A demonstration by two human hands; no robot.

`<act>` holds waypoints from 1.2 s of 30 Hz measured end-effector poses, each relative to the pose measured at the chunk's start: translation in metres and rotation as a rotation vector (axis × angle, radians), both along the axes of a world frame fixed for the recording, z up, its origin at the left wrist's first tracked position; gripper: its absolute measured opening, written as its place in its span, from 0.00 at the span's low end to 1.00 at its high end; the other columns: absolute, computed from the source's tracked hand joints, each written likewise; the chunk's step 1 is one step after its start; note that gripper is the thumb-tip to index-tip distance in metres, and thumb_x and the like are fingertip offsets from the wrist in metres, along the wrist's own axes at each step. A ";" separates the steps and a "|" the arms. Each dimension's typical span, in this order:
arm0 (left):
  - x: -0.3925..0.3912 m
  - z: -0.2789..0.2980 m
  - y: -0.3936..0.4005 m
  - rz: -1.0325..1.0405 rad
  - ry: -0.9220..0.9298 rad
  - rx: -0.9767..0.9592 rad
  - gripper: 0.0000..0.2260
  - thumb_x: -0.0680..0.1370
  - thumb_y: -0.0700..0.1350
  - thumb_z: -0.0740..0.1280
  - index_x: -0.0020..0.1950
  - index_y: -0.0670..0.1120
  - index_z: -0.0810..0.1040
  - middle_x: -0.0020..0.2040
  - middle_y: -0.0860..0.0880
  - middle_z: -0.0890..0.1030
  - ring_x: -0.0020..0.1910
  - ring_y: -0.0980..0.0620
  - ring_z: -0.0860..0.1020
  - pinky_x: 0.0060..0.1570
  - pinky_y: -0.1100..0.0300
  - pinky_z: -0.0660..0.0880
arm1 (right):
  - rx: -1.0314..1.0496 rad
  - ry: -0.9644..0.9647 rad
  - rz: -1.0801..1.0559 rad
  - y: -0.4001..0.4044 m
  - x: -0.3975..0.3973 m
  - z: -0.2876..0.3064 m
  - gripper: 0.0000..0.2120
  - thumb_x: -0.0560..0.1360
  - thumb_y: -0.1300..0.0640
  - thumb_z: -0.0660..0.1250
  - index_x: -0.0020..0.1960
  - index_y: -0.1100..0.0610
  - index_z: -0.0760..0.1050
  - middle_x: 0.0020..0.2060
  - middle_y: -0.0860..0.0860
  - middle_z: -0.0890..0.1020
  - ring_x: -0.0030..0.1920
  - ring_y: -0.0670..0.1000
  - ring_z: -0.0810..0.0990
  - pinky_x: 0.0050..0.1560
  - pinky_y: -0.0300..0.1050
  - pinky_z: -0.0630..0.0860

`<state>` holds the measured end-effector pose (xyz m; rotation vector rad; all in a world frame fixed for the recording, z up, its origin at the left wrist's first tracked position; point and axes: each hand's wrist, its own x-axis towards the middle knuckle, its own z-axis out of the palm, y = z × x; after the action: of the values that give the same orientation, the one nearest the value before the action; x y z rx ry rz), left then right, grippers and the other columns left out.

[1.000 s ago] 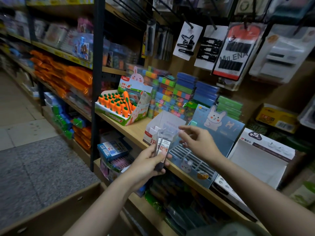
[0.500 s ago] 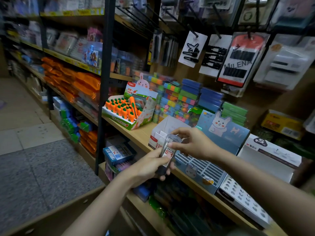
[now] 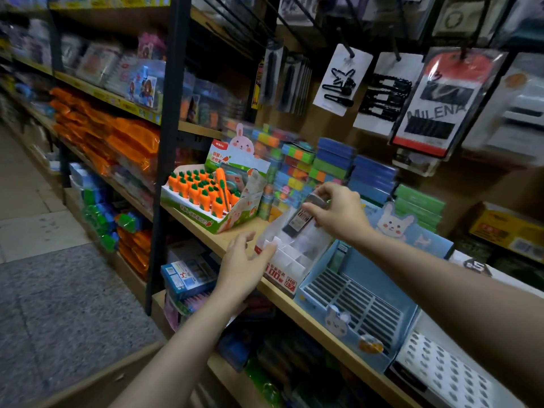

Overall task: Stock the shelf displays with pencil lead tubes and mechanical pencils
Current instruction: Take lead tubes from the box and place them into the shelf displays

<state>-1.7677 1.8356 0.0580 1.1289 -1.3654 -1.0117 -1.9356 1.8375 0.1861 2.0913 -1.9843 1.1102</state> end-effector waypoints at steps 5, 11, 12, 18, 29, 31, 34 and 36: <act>-0.013 0.000 -0.002 -0.089 0.045 -0.029 0.31 0.73 0.61 0.69 0.72 0.52 0.65 0.69 0.52 0.71 0.63 0.54 0.73 0.64 0.50 0.73 | 0.021 0.091 -0.065 -0.024 0.006 -0.021 0.11 0.73 0.51 0.74 0.49 0.56 0.76 0.43 0.53 0.82 0.45 0.54 0.82 0.47 0.54 0.80; -0.022 -0.002 -0.010 -0.024 0.011 -0.033 0.33 0.74 0.59 0.70 0.74 0.51 0.63 0.70 0.50 0.70 0.67 0.51 0.71 0.60 0.58 0.70 | 0.192 0.112 -0.072 -0.035 0.006 -0.025 0.11 0.73 0.52 0.74 0.44 0.57 0.75 0.36 0.53 0.83 0.34 0.50 0.84 0.39 0.52 0.83; -0.024 -0.002 -0.010 -0.019 0.010 -0.035 0.32 0.74 0.58 0.70 0.74 0.52 0.63 0.70 0.51 0.71 0.66 0.51 0.71 0.58 0.59 0.69 | 0.203 0.094 -0.064 -0.036 0.006 -0.025 0.11 0.72 0.52 0.75 0.44 0.57 0.75 0.34 0.52 0.83 0.31 0.48 0.84 0.35 0.49 0.83; -0.027 -0.005 -0.009 -0.025 0.093 -0.023 0.25 0.73 0.52 0.72 0.67 0.56 0.67 0.62 0.53 0.76 0.57 0.54 0.77 0.53 0.58 0.77 | 0.172 0.128 -0.052 -0.036 0.005 -0.023 0.15 0.69 0.52 0.77 0.49 0.56 0.75 0.30 0.51 0.83 0.26 0.44 0.82 0.34 0.45 0.82; -0.019 0.000 -0.002 -0.059 0.053 -0.015 0.24 0.74 0.54 0.72 0.67 0.56 0.68 0.62 0.55 0.75 0.58 0.56 0.75 0.52 0.61 0.74 | -0.018 0.275 -0.126 -0.040 0.014 -0.037 0.13 0.71 0.48 0.75 0.51 0.56 0.84 0.44 0.53 0.85 0.44 0.52 0.83 0.46 0.49 0.81; -0.018 0.000 -0.002 -0.068 0.049 -0.010 0.23 0.74 0.53 0.72 0.66 0.55 0.69 0.61 0.54 0.76 0.58 0.54 0.76 0.57 0.55 0.76 | -0.030 0.274 -0.171 -0.038 0.013 -0.037 0.13 0.71 0.46 0.75 0.52 0.53 0.83 0.45 0.51 0.85 0.45 0.52 0.82 0.46 0.50 0.81; -0.017 0.001 -0.003 -0.085 0.052 -0.008 0.23 0.74 0.53 0.72 0.66 0.54 0.69 0.60 0.53 0.77 0.57 0.54 0.77 0.57 0.53 0.77 | -0.034 0.318 -0.230 -0.035 0.014 -0.035 0.12 0.72 0.44 0.73 0.50 0.50 0.82 0.45 0.50 0.84 0.47 0.54 0.82 0.46 0.53 0.81; -0.018 0.001 -0.003 -0.086 0.057 -0.013 0.23 0.74 0.54 0.72 0.66 0.54 0.69 0.60 0.53 0.77 0.58 0.54 0.77 0.57 0.53 0.77 | -0.028 0.352 -0.243 -0.034 0.016 -0.034 0.12 0.73 0.44 0.72 0.50 0.50 0.81 0.47 0.51 0.83 0.48 0.55 0.82 0.47 0.54 0.80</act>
<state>-1.7853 1.8322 0.0585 1.0318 -1.3822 -1.0876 -1.9200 1.8036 0.1519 1.8161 -1.9650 0.6702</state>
